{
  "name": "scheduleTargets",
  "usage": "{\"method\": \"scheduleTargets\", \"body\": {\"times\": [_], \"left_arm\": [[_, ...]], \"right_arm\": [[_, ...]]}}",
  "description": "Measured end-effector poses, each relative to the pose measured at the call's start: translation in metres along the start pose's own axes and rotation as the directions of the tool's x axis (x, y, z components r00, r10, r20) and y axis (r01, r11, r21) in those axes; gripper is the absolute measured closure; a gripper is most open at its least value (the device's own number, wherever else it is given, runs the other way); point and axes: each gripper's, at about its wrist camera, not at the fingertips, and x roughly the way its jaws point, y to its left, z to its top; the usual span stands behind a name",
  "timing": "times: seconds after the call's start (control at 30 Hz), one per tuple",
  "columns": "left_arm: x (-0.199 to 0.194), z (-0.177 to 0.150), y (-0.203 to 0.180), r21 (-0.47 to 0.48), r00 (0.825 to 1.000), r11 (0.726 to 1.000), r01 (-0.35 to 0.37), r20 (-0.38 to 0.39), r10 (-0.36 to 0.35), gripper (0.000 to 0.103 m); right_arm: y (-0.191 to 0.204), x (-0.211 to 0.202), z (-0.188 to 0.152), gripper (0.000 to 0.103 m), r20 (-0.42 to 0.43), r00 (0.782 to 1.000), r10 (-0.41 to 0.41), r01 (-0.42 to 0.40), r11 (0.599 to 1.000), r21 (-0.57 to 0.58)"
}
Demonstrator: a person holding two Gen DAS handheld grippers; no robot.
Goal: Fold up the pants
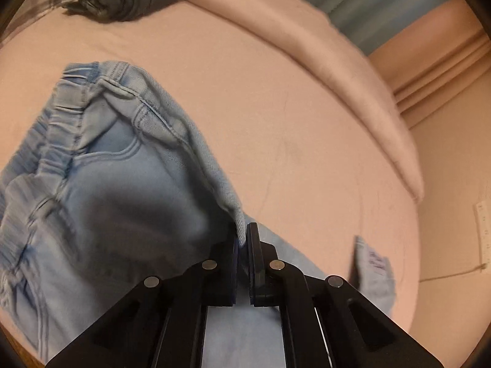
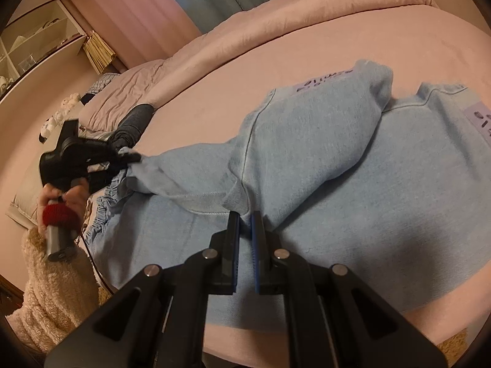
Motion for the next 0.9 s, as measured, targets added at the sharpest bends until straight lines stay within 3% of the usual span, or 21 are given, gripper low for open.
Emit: {"method": "scheduleTargets", "body": {"times": [0.2,0.27,0.33,0.4,0.5,0.57,0.6,0.67,0.77,0.83,0.9], "left_arm": [[-0.076,-0.065,0.015,0.062,0.988,0.992,0.110,0.101,-0.116,0.100],[-0.081,-0.092,0.029,0.067,0.992,0.994,0.085,0.092,-0.091,0.100],[-0.073,-0.119,0.042,0.095,0.998,0.995,0.008,0.061,-0.014,0.100],[-0.058,-0.132,0.051,0.116,0.999,0.992,-0.046,0.022,0.043,0.100],[-0.053,-0.141,0.052,0.127,0.997,0.989,-0.075,0.031,0.072,0.100],[-0.056,-0.144,0.044,0.164,0.993,0.980,-0.109,0.064,0.100,0.100],[-0.057,-0.145,0.040,0.183,0.990,0.974,-0.131,0.078,0.118,0.100],[-0.052,-0.142,0.036,0.194,0.988,0.970,-0.145,0.081,0.132,0.100],[-0.056,-0.139,0.045,0.153,0.994,0.983,-0.098,0.063,0.089,0.100],[-0.060,-0.133,0.056,0.117,0.998,0.991,-0.058,0.036,0.055,0.098],[-0.068,-0.124,0.067,0.082,0.997,0.994,-0.069,0.034,0.066,0.090]], "right_arm": [[0.003,-0.024,0.001,0.095,0.032,0.999,-0.025,0.026,1.000,-0.018],[0.001,-0.033,-0.003,0.094,0.024,0.999,-0.045,0.045,0.999,-0.015],[-0.003,-0.034,-0.004,0.090,-0.014,0.997,-0.074,0.074,0.997,-0.010],[0.000,-0.032,-0.003,0.087,-0.050,0.987,-0.153,0.151,0.987,-0.052],[0.009,-0.032,0.011,0.058,-0.018,0.960,-0.280,0.277,0.955,-0.108],[0.016,-0.029,0.032,0.032,0.001,0.968,-0.253,0.252,0.963,-0.096],[0.020,-0.026,0.041,0.030,0.005,0.975,-0.222,0.221,0.970,-0.097],[0.032,-0.004,0.065,0.032,-0.009,0.978,-0.207,0.204,0.972,-0.120],[0.042,0.042,0.090,0.032,-0.048,0.949,-0.311,0.297,0.936,-0.188],[0.039,0.081,0.102,0.039,-0.113,0.915,-0.389,0.357,0.906,-0.225],[0.029,0.114,0.106,0.056,-0.149,0.865,-0.479,0.428,0.859,-0.282]]}}
